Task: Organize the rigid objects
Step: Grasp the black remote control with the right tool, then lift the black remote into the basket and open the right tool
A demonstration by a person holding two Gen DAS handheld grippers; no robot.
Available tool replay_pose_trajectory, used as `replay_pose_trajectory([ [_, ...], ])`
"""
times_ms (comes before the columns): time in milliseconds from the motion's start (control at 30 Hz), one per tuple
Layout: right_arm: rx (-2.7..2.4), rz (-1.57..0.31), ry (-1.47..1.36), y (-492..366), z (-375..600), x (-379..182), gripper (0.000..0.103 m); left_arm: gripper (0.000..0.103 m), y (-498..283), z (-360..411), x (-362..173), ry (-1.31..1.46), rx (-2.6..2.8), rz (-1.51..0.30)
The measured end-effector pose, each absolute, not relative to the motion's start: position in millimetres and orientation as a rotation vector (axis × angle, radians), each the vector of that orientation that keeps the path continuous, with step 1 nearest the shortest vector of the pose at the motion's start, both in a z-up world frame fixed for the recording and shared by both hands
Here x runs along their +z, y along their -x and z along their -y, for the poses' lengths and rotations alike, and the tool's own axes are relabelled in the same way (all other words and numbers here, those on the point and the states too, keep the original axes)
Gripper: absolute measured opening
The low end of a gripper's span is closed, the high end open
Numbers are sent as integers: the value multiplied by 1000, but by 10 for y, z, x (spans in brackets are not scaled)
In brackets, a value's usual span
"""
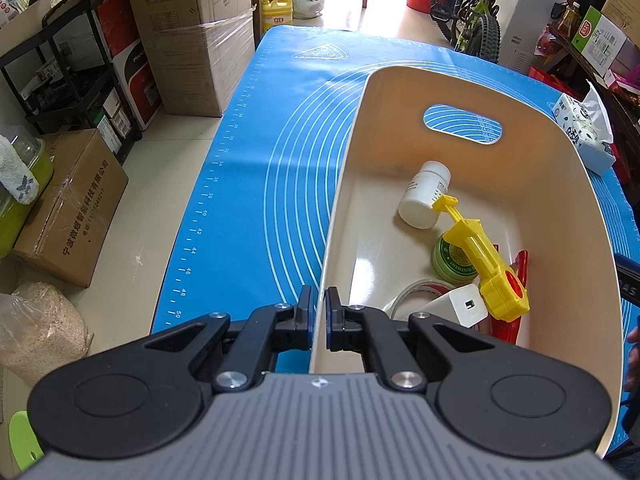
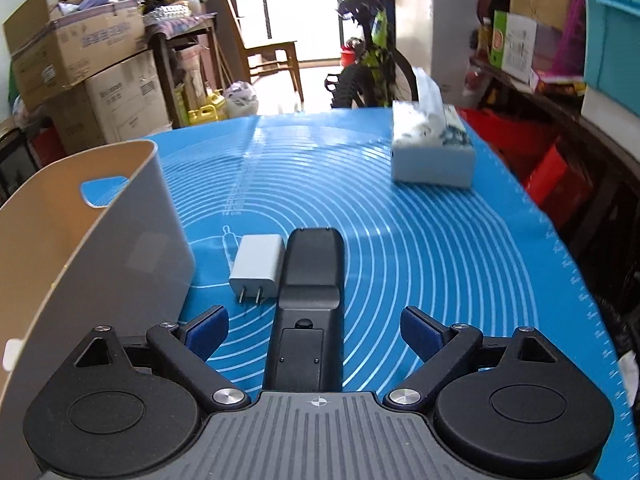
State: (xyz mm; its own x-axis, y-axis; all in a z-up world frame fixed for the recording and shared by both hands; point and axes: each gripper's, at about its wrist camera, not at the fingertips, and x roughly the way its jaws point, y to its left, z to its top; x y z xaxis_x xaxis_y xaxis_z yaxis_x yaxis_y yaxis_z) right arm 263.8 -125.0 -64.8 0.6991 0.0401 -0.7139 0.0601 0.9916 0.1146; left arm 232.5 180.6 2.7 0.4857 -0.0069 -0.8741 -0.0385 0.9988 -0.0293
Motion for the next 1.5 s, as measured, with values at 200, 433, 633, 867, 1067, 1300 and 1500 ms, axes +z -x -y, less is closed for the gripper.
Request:
replay_pose_trajectory([
  [200, -59, -824, -73, -2760, 1080, -835, 87, 7, -2326, -1804, 27, 48, 19, -1064],
  [433, -107, -788, -77, -2822, 1115, -944, 76, 7, -2335, -1786, 30, 43, 21, -1064],
  [633, -99, -735, -45, -2757, 1063, -980, 64, 7, -2342, -1763, 33, 41, 23, -1064],
  [867, -86, -723, -53, -2703, 1038, -964, 54, 7, -2344, -1764, 37, 45, 23, -1063],
  [1067, -97, -680, -67, -2567, 1075, -866, 54, 7, -2344, -1762, 37, 45, 24, -1064],
  [1300, -74, -601, -87, -2428, 1099, -581, 54, 7, -2343, -1763, 37, 45, 24, -1063],
  [1500, -44, -557, -105, -2326, 1091, -301, 54, 7, -2343, -1763, 38, 44, 24, -1063],
])
